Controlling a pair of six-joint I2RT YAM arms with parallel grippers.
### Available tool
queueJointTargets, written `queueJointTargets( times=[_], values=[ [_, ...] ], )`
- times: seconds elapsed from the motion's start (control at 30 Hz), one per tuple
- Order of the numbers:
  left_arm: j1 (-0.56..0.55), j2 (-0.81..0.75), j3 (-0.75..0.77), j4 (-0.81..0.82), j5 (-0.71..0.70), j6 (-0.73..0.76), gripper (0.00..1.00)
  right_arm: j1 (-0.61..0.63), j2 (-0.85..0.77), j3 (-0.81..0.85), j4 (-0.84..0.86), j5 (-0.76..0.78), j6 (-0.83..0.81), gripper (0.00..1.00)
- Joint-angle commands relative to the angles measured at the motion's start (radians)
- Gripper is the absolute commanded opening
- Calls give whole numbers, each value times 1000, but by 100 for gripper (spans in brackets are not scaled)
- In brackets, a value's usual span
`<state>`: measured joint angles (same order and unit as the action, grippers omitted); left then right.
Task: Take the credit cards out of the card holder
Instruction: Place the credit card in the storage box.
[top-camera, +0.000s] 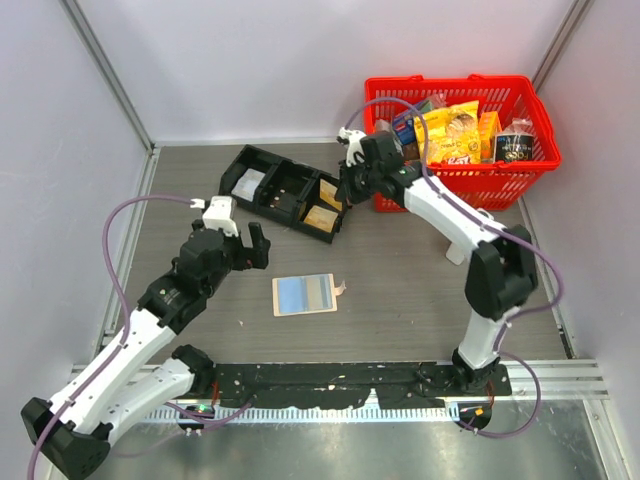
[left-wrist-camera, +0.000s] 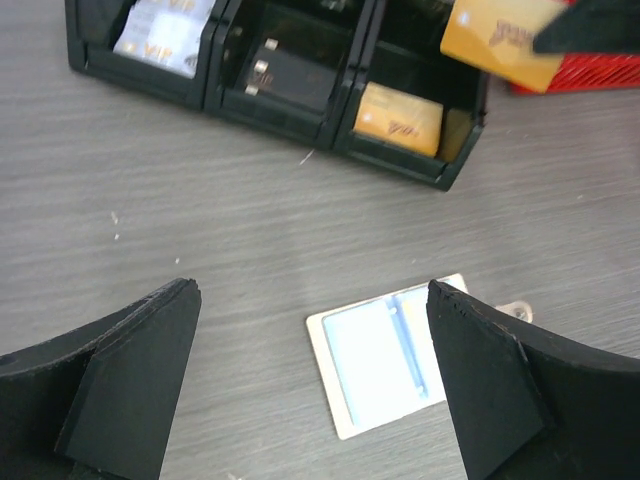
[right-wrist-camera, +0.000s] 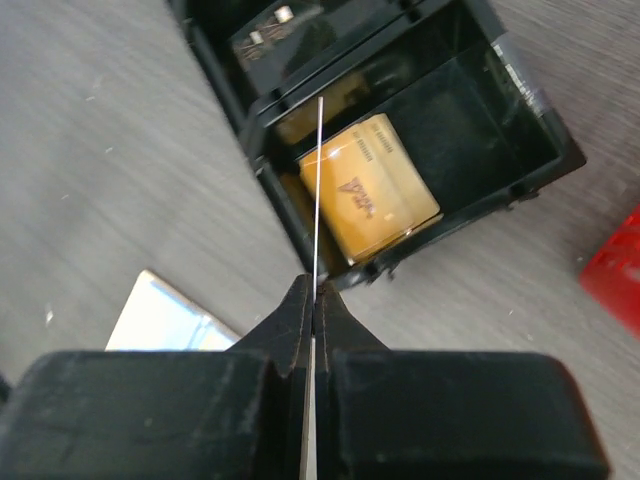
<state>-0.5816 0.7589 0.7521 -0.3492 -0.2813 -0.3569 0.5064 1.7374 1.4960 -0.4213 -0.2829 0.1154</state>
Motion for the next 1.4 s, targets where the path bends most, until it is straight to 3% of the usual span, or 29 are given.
queueJointTargets(
  times=[0.0,0.4,0.47,0.63,0.77,0.9,1.03,1.37],
  values=[
    [14,28,41,-120,-44,-54,100,-2,154,180,-134,94,-6,1],
    [29,36,-20,-54,70,-11,98,1,422,366,-158,-131,16,1],
    [29,46,-16,-57,93,-7,95,1,444,398,-186,-64,27,5],
    [29,79,-14,-62,145,-20,89,3,416,437,-247,138,36,34],
    [29,114,-10,-62,200,-59,80,17,335,428,-277,266,61,38],
    [29,163,-5,-71,267,-125,76,85,196,314,-255,375,102,40],
    [28,200,-23,-83,248,-206,74,182,78,179,-209,445,162,42],
    [19,295,-71,-60,235,-306,71,386,-88,-264,74,461,482,45]
  ],
)
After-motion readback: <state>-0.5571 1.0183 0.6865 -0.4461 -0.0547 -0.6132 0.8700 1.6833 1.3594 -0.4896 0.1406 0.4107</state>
